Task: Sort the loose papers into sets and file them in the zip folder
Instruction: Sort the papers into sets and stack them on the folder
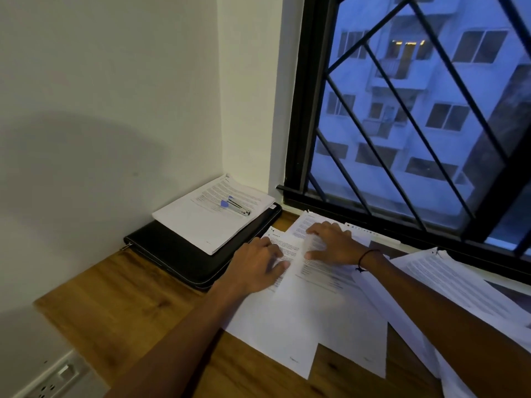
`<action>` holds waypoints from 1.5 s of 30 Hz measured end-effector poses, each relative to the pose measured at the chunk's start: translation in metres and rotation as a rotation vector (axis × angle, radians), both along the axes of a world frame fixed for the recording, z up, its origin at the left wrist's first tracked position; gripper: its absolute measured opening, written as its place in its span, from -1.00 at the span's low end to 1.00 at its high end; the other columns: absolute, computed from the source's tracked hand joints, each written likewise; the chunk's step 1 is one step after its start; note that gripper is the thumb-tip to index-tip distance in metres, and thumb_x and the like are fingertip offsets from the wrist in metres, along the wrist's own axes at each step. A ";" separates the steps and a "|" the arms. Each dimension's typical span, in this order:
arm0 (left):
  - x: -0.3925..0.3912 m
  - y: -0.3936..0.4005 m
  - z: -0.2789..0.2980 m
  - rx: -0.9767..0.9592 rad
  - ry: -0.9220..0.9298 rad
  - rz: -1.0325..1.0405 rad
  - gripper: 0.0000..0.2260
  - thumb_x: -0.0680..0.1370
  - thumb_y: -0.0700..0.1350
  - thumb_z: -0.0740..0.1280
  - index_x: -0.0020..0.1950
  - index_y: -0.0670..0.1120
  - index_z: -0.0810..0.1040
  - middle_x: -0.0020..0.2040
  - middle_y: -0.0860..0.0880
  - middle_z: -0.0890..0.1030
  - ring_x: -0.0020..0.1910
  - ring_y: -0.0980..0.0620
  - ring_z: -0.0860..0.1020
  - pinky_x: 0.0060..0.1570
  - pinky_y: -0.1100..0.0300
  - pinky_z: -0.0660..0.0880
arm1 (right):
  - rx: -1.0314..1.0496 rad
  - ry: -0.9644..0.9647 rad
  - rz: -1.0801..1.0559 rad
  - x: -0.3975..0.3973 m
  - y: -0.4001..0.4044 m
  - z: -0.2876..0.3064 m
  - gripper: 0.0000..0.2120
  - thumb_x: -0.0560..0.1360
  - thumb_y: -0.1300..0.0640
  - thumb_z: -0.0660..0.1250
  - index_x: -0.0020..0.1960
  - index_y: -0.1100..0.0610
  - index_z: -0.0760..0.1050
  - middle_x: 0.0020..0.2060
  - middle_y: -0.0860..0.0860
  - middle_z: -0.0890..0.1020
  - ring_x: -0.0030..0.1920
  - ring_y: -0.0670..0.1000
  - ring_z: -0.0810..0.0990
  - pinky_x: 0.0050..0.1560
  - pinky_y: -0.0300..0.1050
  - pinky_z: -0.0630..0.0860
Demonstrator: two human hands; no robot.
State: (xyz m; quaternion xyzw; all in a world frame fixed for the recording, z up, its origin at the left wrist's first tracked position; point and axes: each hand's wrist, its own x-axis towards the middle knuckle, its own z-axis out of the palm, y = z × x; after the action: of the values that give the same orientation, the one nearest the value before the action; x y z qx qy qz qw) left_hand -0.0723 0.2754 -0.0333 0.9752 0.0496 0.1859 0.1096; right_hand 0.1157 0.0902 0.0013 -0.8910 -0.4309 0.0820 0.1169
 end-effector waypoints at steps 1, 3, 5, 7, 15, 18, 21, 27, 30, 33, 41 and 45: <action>0.000 -0.001 0.000 -0.011 -0.007 0.007 -0.52 0.61 0.33 0.16 0.25 0.03 0.62 0.18 0.06 0.60 0.14 0.05 0.55 0.01 0.13 0.53 | 0.002 0.000 -0.034 0.003 -0.005 0.003 -0.22 0.43 -0.36 0.42 0.53 -0.10 0.25 0.52 0.01 0.31 0.50 0.13 0.24 0.46 0.25 0.16; 0.001 -0.003 -0.001 -0.031 -0.026 0.007 -0.49 0.62 0.36 0.10 0.23 0.04 0.62 0.15 0.08 0.60 0.12 0.06 0.55 -0.01 0.12 0.52 | -0.031 0.014 -0.091 0.009 -0.019 0.009 -0.09 0.36 -0.42 0.44 0.56 -0.10 0.19 0.56 0.03 0.27 0.54 0.15 0.21 0.48 0.28 0.15; 0.006 -0.006 -0.004 -0.047 -0.041 -0.006 -0.45 0.60 0.40 0.08 0.27 0.06 0.60 0.21 0.08 0.59 0.16 0.06 0.54 0.08 0.06 0.54 | -0.083 0.026 -0.114 0.016 -0.036 0.013 0.01 0.30 -0.48 0.44 0.58 -0.10 0.14 0.57 0.03 0.23 0.55 0.15 0.19 0.49 0.30 0.15; 0.016 -0.012 -0.006 -0.069 -0.056 -0.021 -0.45 0.57 0.42 0.12 0.28 0.07 0.59 0.25 0.07 0.57 0.20 0.06 0.53 0.16 0.02 0.54 | -0.133 0.021 -0.114 0.018 -0.050 0.013 0.04 0.27 -0.51 0.43 0.58 -0.10 0.13 0.57 0.02 0.23 0.55 0.14 0.19 0.48 0.28 0.16; 0.064 -0.057 0.001 -0.056 -0.072 -0.089 -0.52 0.50 0.35 0.30 0.28 0.10 0.52 0.29 0.05 0.53 0.26 0.01 0.50 0.19 -0.04 0.51 | -0.019 0.032 -0.092 0.008 -0.078 0.002 -0.17 0.43 -0.41 0.37 0.55 -0.07 0.22 0.48 0.01 0.29 0.47 0.10 0.28 0.47 0.15 0.25; 0.073 -0.071 0.002 0.018 -0.112 -0.026 -0.55 0.47 0.34 0.35 0.25 0.11 0.53 0.27 0.04 0.50 0.25 0.00 0.49 0.23 0.00 0.45 | 0.015 -0.009 -0.195 0.022 -0.113 0.014 -0.18 0.40 -0.41 0.39 0.52 -0.05 0.30 0.45 0.04 0.36 0.46 0.13 0.31 0.44 0.19 0.21; 0.082 -0.084 0.006 0.058 -0.192 0.032 -0.59 0.46 0.32 0.39 0.17 0.09 0.58 0.22 0.00 0.53 0.21 -0.05 0.51 0.20 0.00 0.46 | 0.001 -0.028 -0.353 0.041 -0.163 0.015 -0.17 0.35 -0.46 0.35 0.49 -0.05 0.33 0.43 0.06 0.37 0.44 0.18 0.29 0.40 0.17 0.22; 0.109 -0.129 0.012 -0.091 -0.059 -0.085 -0.62 0.47 0.33 0.40 0.15 0.14 0.58 0.27 0.05 0.52 0.26 0.00 0.45 0.31 0.06 0.37 | -0.030 -0.034 -0.591 0.053 -0.252 -0.006 -0.31 0.48 -0.31 0.39 0.47 0.00 0.31 0.40 0.08 0.36 0.39 0.18 0.27 0.31 0.14 0.30; 0.122 -0.159 0.007 -0.125 0.036 -0.146 -0.58 0.51 0.36 0.32 0.23 0.14 0.55 0.35 0.05 0.49 0.34 -0.02 0.43 0.42 -0.01 0.33 | -0.046 -0.038 -0.687 0.049 -0.278 -0.014 -0.29 0.47 -0.36 0.35 0.43 0.06 0.31 0.35 0.10 0.37 0.36 0.18 0.28 0.27 0.17 0.30; 0.133 -0.183 0.002 -0.133 0.049 -0.206 -0.51 0.49 0.41 0.25 0.25 0.13 0.55 0.28 0.05 0.49 0.29 -0.01 0.44 0.32 -0.01 0.37 | -0.019 -0.033 -0.735 0.047 -0.290 -0.019 -0.27 0.45 -0.41 0.32 0.39 0.07 0.32 0.32 0.06 0.39 0.33 0.18 0.32 0.27 0.20 0.29; 0.153 -0.215 0.003 -0.176 0.082 -0.209 -0.35 0.48 0.45 0.15 0.39 0.06 0.47 0.32 -0.01 0.49 0.29 -0.07 0.45 0.23 -0.03 0.42 | 0.535 0.009 -0.655 0.042 -0.290 -0.025 -0.56 0.49 0.23 0.47 0.30 -0.01 0.44 0.07 -0.03 0.54 0.19 0.07 0.49 0.12 -0.06 0.44; 0.167 -0.217 0.005 -0.353 0.151 -0.235 -0.47 0.50 0.38 0.28 0.35 0.11 0.48 0.28 0.06 0.57 0.23 0.00 0.52 0.21 -0.06 0.52 | 0.708 -0.007 -0.656 0.040 -0.284 -0.018 -0.78 0.50 0.35 0.44 0.07 0.09 0.61 -0.13 -0.06 0.64 -0.11 -0.15 0.59 -0.05 -0.24 0.53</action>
State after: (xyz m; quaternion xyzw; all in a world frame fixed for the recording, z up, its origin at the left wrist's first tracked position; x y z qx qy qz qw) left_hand 0.0950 0.0582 -0.0286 0.9512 -0.0248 0.0866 0.2953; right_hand 0.1555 -0.1938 -0.0164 -0.8857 -0.1292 -0.1140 0.4311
